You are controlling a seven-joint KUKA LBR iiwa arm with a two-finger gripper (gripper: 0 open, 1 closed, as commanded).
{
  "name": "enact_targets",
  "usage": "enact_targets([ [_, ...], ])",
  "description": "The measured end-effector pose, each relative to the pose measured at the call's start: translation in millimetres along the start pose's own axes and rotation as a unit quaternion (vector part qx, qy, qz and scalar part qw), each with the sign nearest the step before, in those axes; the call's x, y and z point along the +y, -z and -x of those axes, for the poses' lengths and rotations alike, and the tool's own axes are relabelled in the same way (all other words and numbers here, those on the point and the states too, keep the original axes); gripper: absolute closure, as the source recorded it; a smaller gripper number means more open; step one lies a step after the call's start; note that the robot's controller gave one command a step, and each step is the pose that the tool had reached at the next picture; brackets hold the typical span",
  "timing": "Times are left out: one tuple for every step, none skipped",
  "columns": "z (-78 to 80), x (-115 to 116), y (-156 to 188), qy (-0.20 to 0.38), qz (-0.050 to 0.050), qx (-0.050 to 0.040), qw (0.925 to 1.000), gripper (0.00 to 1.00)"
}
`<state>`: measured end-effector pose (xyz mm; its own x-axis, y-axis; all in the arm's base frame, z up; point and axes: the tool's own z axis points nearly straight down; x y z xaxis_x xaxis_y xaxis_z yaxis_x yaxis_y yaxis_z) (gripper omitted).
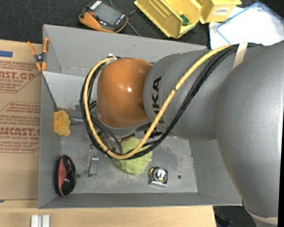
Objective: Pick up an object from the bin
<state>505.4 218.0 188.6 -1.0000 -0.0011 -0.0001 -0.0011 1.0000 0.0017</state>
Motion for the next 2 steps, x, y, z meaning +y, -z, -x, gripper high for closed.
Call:
enact_targets([
  [0.0, 0.0, 0.0, 0.0, 0.0, 0.0, 1.0, 0.0],
  [10.3, -14.5, 19.2, -0.006, -0.001, 0.0062, 1.0, 0.0],
])
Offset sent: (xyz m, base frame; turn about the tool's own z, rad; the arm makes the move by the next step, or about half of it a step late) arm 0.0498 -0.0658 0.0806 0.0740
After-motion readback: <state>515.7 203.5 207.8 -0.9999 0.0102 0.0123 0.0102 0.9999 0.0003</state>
